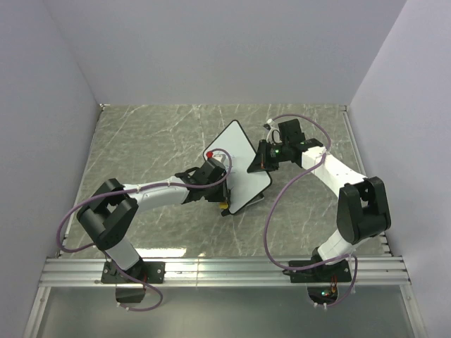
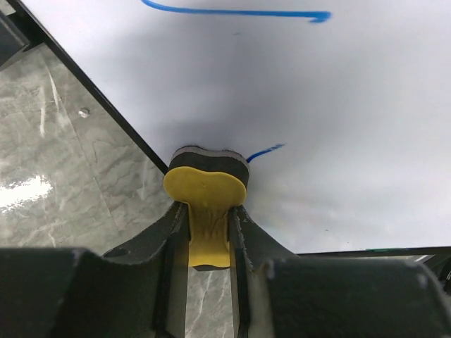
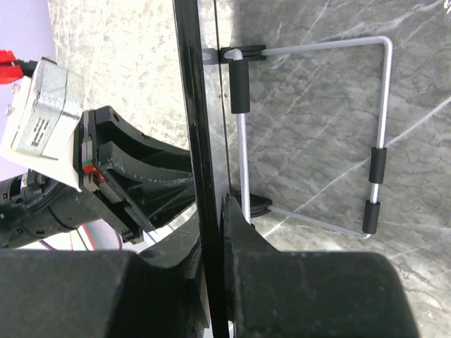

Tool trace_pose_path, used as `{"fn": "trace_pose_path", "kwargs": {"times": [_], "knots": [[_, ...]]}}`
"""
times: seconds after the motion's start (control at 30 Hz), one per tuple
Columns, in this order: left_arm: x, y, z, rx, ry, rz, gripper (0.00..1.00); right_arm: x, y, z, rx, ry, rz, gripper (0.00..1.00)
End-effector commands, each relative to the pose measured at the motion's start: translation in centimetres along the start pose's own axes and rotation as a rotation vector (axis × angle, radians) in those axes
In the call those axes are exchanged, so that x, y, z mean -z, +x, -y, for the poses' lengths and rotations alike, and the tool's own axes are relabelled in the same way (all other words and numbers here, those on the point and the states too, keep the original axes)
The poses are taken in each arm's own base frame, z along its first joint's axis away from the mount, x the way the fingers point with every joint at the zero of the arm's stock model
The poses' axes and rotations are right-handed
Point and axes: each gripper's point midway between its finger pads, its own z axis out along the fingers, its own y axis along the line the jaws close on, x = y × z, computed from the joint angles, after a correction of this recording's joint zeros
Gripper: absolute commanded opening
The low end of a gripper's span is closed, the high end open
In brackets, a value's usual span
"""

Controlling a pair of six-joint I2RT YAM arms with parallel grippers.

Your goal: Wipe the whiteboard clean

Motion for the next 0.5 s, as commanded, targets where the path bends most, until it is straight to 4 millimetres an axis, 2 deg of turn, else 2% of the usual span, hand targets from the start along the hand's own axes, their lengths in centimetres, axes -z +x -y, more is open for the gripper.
{"fn": "trace_pose_path", "kwargs": {"times": [0.0, 0.07, 0.13, 0.27, 0.47], "knots": [[0.9, 2.7, 10.5, -0.071, 0.412, -0.068, 0.0, -1.9, 1.3, -1.3, -0.09, -0.038, -0.053, 0.0], [0.6, 1.5, 11.0, -0.078, 0.393, -0.045, 0.0, -1.9, 1.8, -1.0, -0.097, -0.035, -0.058, 0.0], [0.0, 1.2, 11.3, -0.092, 0.381, -0.047, 0.0, -1.8, 2.4, -0.7, -0.097, -0.03, -0.062, 0.0], [0.3, -0.6, 13.7, -0.11, 0.43, -0.03, 0.0, -1.5, 3.3, -0.1, -0.074, -0.004, -0.076, 0.0], [0.4, -2.2, 14.5, -0.125, 0.424, 0.004, 0.0, -0.6, 5.0, 0.6, -0.048, 0.017, -0.094, 0.0]]}}
